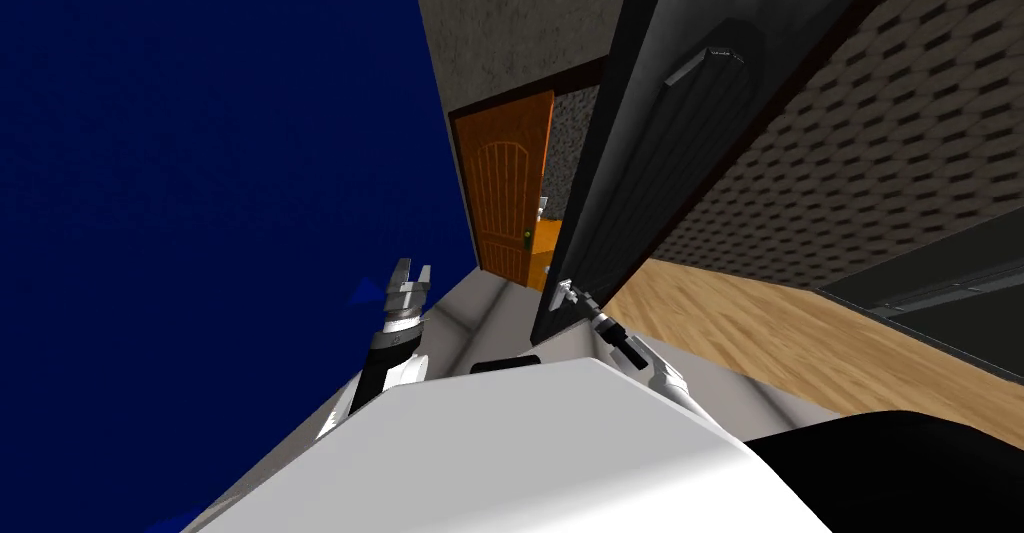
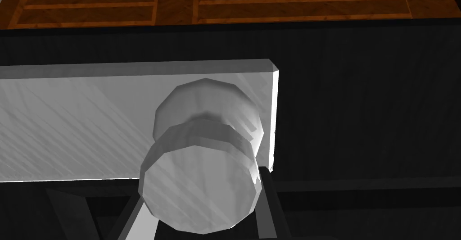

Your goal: Pull the door open

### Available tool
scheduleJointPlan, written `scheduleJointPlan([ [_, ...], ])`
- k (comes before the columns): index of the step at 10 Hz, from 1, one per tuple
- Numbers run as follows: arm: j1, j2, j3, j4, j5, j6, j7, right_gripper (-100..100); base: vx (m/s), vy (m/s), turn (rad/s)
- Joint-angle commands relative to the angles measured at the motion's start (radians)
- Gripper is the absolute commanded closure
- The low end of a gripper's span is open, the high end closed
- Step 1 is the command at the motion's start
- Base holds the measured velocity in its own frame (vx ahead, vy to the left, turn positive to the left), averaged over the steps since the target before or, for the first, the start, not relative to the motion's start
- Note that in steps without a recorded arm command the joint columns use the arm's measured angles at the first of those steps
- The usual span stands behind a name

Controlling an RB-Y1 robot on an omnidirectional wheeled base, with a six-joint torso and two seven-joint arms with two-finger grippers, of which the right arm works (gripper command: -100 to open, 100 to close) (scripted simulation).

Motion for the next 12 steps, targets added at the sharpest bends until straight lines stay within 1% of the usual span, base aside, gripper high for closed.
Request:
scheduleJointPlan([
  [1,0.007,-0.006,0.006,0.009,0.007,-0.034,-0.009,100,-0.226,-0.099,0.169],
  [2,0.011,-0.012,0.005,0.016,0.010,-0.053,-0.015,100,-0.197,-0.127,0.153],
  [4,0.015,-0.018,0.004,0.024,0.013,-0.073,-0.021,100,-0.116,-0.105,0.091],
  [5,0.018,-0.024,0.003,0.031,0.016,-0.092,-0.027,100,-0.133,-0.071,0.113],
  [6,0.020,-0.027,0.002,0.034,0.017,-0.101,-0.030,100,-0.157,-0.069,0.105],
  [8,0.025,-0.036,0.001,0.045,0.021,-0.130,-0.040,100,-0.160,-0.122,0.128],
  [9,0.027,-0.039,0.000,0.048,0.022,-0.139,-0.043,100,-0.162,-0.103,0.088],
  [10,0.022,-0.040,-0.005,0.042,0.020,-0.123,-0.040,100,-0.064,-0.046,0.010],
  [11,0.022,-0.046,-0.003,0.054,0.022,-0.140,-0.044,100,-0.136,-0.043,0.113],
  [12,0.021,-0.049,-0.002,0.061,0.023,-0.151,-0.046,100,-0.201,-0.103,0.191],
])
